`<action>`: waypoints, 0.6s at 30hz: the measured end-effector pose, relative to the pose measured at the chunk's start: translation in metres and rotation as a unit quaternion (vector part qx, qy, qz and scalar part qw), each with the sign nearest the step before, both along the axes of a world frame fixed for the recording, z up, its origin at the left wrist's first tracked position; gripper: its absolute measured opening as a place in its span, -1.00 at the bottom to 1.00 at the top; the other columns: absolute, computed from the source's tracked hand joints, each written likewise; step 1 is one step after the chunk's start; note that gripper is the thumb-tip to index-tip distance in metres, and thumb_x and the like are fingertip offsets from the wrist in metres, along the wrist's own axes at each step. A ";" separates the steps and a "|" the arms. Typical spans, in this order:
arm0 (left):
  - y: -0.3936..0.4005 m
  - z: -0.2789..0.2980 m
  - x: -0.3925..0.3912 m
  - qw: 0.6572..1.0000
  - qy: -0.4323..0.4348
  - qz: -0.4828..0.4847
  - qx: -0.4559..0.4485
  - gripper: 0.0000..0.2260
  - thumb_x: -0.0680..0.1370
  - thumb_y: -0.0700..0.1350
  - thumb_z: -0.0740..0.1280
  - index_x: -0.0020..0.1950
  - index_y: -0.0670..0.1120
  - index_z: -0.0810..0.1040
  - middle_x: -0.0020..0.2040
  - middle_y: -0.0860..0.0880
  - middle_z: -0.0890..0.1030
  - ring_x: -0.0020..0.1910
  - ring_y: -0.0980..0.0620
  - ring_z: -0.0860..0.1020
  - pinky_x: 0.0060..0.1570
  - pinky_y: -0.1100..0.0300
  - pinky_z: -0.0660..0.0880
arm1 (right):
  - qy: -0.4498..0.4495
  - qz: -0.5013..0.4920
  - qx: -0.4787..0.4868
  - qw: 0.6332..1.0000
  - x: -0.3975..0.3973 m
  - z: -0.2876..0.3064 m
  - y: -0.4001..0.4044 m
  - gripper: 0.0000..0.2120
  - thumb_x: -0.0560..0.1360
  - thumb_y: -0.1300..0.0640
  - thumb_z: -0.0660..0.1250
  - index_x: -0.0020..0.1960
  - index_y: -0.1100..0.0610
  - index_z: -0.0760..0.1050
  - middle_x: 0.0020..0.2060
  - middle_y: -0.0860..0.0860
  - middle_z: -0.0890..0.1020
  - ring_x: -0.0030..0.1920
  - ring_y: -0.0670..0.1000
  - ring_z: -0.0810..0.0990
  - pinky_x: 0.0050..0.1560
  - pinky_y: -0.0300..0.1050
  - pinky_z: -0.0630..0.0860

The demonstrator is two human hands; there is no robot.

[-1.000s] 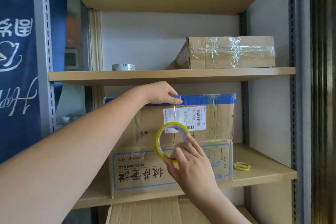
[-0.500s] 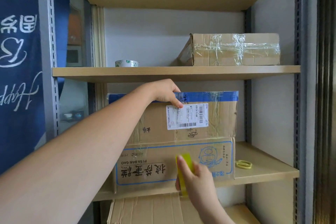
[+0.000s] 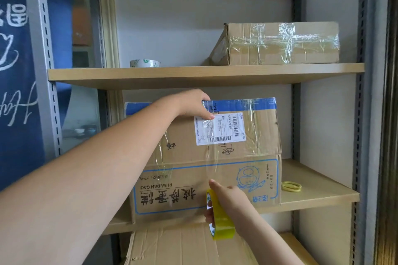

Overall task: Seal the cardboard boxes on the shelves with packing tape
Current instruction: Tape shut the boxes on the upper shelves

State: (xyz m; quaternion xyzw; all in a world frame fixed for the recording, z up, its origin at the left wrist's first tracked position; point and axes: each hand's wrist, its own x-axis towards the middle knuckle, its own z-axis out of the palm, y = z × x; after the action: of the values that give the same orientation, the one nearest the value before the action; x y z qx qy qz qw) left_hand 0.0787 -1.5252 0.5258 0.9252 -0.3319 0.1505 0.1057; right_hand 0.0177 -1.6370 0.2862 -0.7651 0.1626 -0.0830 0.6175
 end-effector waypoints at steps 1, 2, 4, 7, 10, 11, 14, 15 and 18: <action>0.001 -0.007 0.003 0.998 -0.062 0.003 0.006 -0.71 0.48 0.13 0.44 0.14 0.07 0.56 0.07 0.06 0.62 0.13 -0.02 0.58 0.10 0.08 0.45 | 0.003 0.000 0.001 1.000 0.003 0.000 -0.002 -0.10 0.06 -0.48 0.21 0.11 0.19 0.52 -0.06 0.18 0.68 -0.06 0.21 0.69 0.02 0.15 0.64; 0.003 -0.015 0.005 0.991 -0.135 0.004 0.013 -0.63 0.50 0.17 0.41 0.24 0.08 0.51 0.15 0.06 0.59 0.19 -0.01 0.53 0.18 0.06 0.41 | 0.001 0.006 -0.004 1.000 0.004 0.002 -0.002 -0.07 0.05 -0.48 0.20 0.13 0.20 0.53 -0.04 0.18 0.68 -0.03 0.20 0.69 0.05 0.14 0.63; 0.005 -0.033 0.011 0.962 -0.269 0.004 0.048 -0.44 0.54 0.16 0.34 0.49 0.02 0.34 0.34 0.01 0.44 0.36 -0.04 0.38 0.39 -0.03 0.25 | 0.003 0.005 -0.017 1.000 0.010 0.000 -0.003 -0.03 0.04 -0.50 0.16 0.16 0.21 0.55 0.02 0.18 0.67 0.04 0.19 0.66 0.13 0.14 0.59; 0.005 -0.069 0.013 0.922 -0.348 -0.002 0.167 -0.32 0.60 0.11 0.22 0.63 -0.06 0.00 0.62 -0.07 0.07 0.58 -0.09 0.03 0.54 -0.08 -0.03 | -0.001 -0.001 -0.023 1.000 0.015 -0.003 -0.002 -0.02 0.04 -0.52 0.16 0.16 0.21 0.55 0.04 0.19 0.66 0.07 0.20 0.65 0.16 0.15 0.57; 0.014 -0.108 0.013 0.978 -0.139 -0.026 0.154 -0.47 0.69 0.18 -0.07 0.62 0.01 0.04 0.63 0.05 -0.01 0.60 0.09 -0.06 0.54 0.08 -0.15 | -0.015 -0.008 -0.030 0.999 0.011 -0.006 0.001 -0.08 0.04 -0.53 0.16 0.06 0.18 0.49 0.02 0.19 0.66 0.05 0.23 0.65 0.13 0.18 0.58; 0.020 -0.113 0.012 0.992 -0.047 -0.015 0.117 -0.47 0.67 0.23 -0.12 0.61 0.07 0.09 0.62 0.10 0.05 0.59 0.10 0.01 0.54 0.08 -0.09 | -0.018 -0.009 -0.034 0.999 0.009 -0.007 0.002 -0.10 0.05 -0.54 0.15 0.03 0.18 0.49 0.01 0.19 0.66 0.04 0.23 0.65 0.12 0.18 0.58; 0.029 -0.116 0.011 0.995 0.021 -0.031 0.089 -0.42 0.57 0.41 -0.12 0.56 0.26 0.16 0.57 0.23 0.14 0.55 0.05 0.21 0.51 -0.02 0.19 | -0.027 -0.016 -0.040 0.999 0.008 -0.008 0.002 -0.08 0.07 -0.57 0.14 0.00 0.20 0.54 -0.05 0.20 0.67 0.02 0.23 0.66 0.11 0.17 0.59; 0.028 -0.116 0.008 0.995 0.019 -0.044 0.093 -0.42 0.56 0.44 -0.09 0.55 0.30 0.13 0.57 0.24 0.13 0.54 0.05 0.22 0.50 -0.04 0.22 | -0.028 -0.014 -0.039 0.999 0.007 -0.008 0.002 -0.07 0.07 -0.57 0.13 0.00 0.21 0.55 -0.06 0.21 0.68 0.01 0.23 0.66 0.11 0.17 0.59; 0.018 -0.124 -0.001 0.992 0.005 -0.075 0.102 -0.43 0.59 0.37 0.01 0.58 0.22 0.13 0.58 0.23 0.10 0.57 0.12 0.13 0.53 0.03 0.15 | -0.037 -0.004 -0.034 0.999 -0.009 0.003 0.006 -0.16 0.15 -0.53 0.16 -0.03 0.20 0.54 -0.12 0.19 0.69 -0.03 0.23 0.68 0.09 0.17 0.60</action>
State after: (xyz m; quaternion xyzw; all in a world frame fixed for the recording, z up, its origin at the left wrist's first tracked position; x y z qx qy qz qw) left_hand 0.0775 -1.5068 0.4016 0.9045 -0.4132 0.1027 0.0230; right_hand 0.0088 -1.6305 0.2888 -0.7814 0.1399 -0.1197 0.5962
